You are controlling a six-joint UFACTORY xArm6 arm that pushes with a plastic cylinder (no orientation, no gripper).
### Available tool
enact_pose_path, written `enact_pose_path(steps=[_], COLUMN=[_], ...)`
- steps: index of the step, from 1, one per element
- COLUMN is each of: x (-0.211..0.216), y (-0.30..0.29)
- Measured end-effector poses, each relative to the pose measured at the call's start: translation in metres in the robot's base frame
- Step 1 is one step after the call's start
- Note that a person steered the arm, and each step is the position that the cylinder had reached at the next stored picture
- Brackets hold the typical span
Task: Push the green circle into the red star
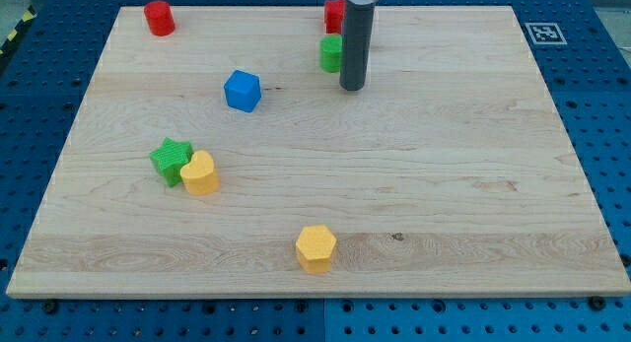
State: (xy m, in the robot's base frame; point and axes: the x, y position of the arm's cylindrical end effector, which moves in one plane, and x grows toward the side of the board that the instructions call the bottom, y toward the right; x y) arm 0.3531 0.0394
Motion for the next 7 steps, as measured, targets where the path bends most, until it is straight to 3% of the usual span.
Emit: enact_pose_path(steps=[7], x=[-0.083], y=[-0.008])
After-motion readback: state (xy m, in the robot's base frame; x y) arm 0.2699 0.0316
